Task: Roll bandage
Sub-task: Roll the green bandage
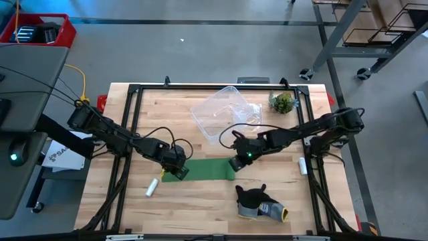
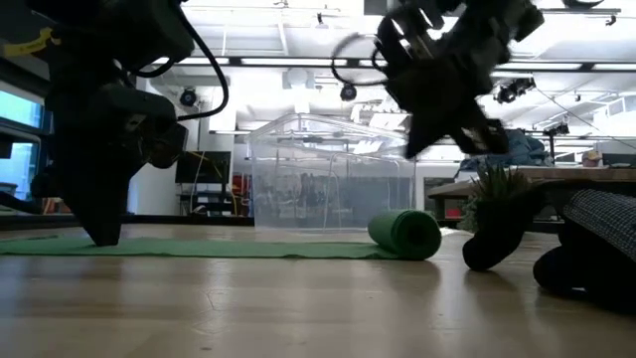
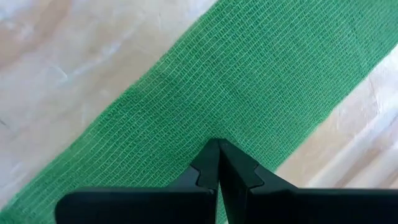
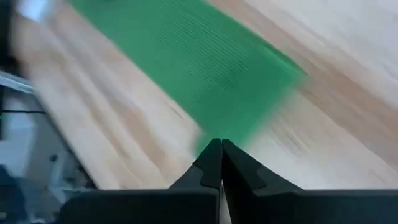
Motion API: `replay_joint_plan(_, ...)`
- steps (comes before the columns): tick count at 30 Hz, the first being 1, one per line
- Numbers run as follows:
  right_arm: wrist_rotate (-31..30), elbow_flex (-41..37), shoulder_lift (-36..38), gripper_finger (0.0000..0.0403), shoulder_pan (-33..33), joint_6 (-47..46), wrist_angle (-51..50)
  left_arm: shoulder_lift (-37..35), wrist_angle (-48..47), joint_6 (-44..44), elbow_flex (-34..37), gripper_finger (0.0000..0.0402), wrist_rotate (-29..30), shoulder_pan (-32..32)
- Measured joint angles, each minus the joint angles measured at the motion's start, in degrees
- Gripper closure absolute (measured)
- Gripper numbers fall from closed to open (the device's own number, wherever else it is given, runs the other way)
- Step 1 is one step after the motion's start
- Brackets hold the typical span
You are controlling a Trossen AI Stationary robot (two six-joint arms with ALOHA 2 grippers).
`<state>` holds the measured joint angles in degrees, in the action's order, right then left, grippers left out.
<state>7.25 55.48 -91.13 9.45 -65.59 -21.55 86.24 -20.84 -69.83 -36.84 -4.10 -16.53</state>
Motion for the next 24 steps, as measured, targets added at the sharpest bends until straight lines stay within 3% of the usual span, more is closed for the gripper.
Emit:
replay_joint_plan(4, 0.12, -3.2, 0.0, 0.0403, 1.59, -5.42, -2.99, 0.0, 0.04, -0.02, 0.02, 0.0401, -0.37, -0.02)
replay_joint_plan(12, -2.74, -12.34, -0.04, 0.0403, 2.67, -16.82, 9.85, 0.0, 0.07, 1.47, 0.02, 0.0401, -0.41, -0.02)
replay_joint_plan(18, -4.65, -12.62, -0.99, 0.0403, 2.45, -18.48, 13.14, 0.0, 0.09, 1.5, 0.02, 0.0401, -0.39, 0.0)
replay_joint_plan(24, -4.22, -9.4, -8.52, 0.0403, 2.45, -17.76, 16.36, -0.02, 0.09, 1.51, 0.0, 0.0401, -0.37, 0.0)
